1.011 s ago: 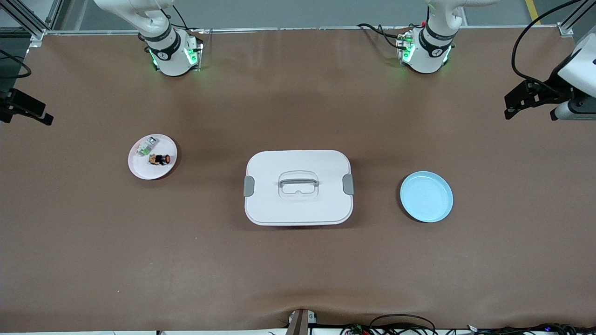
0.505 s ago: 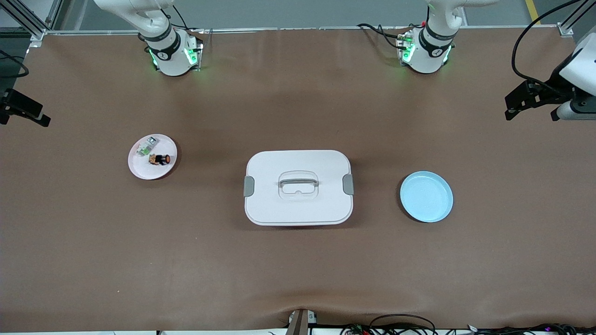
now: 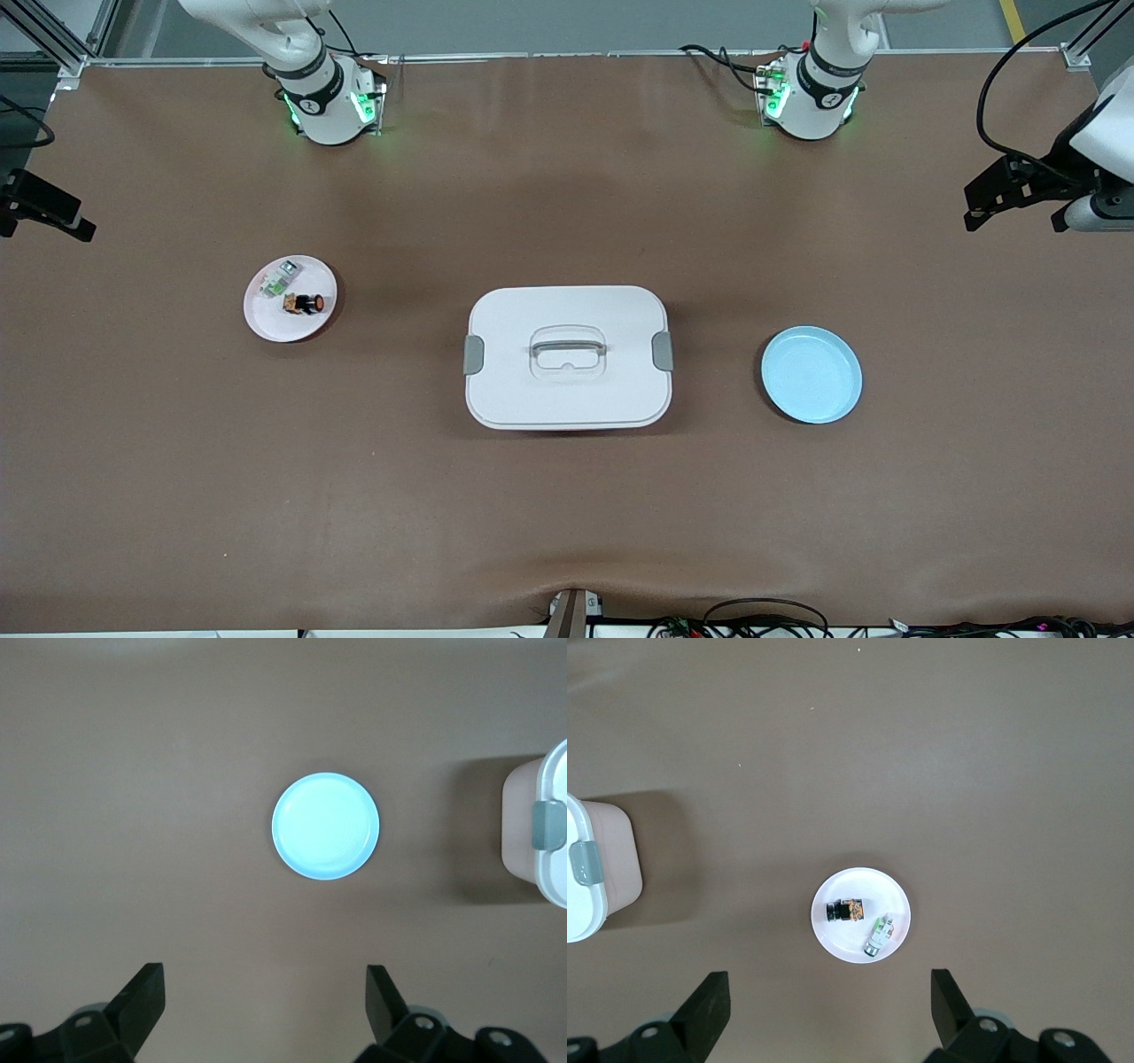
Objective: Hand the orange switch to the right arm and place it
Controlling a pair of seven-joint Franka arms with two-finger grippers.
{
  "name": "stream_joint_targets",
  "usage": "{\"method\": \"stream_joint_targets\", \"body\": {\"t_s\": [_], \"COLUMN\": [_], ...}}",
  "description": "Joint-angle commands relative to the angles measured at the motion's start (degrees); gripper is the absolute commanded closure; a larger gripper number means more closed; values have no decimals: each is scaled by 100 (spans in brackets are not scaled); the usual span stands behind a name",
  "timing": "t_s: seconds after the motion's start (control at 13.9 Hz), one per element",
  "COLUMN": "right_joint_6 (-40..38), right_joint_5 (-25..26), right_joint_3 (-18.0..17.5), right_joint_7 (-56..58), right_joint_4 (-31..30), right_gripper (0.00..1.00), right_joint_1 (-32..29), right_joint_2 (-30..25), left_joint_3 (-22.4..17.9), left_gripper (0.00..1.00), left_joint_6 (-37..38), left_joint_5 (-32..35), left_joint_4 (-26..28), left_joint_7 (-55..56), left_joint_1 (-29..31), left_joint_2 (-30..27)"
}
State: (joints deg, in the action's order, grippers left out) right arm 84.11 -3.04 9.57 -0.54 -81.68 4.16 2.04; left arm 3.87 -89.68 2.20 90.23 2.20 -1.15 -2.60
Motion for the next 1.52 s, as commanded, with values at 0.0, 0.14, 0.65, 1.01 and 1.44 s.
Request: {"method": "stream_joint_targets", "body": {"t_s": [0.0,0.14,0.65,1.01,1.44], "right_joint_6": [44,53,71,62,71], "right_joint_5": [-48,-56,-65,-65,-65], "right_joint_3": [-8,1,10,19,19], "right_joint_7": [-104,-104,-113,-122,-113], "right_joint_4": [-120,-120,-111,-120,-111], "right_gripper": [0,0,0,0,0], "right_joint_1": [-11,-38,-47,-64,-73], "right_joint_2": [-142,-142,-134,-134,-134], "left_joint_3": [0,0,-9,-9,0], "left_gripper": [0,0,0,0,0], "left_joint_6": [144,144,144,162,162], "left_joint_5": [0,8,0,0,-9], "left_joint_4": [-85,-85,-102,-111,-137], "left_joint_7": [44,53,53,44,35], "left_joint_1": [45,36,80,115,212], "left_joint_2": [23,14,5,-21,-21]}}
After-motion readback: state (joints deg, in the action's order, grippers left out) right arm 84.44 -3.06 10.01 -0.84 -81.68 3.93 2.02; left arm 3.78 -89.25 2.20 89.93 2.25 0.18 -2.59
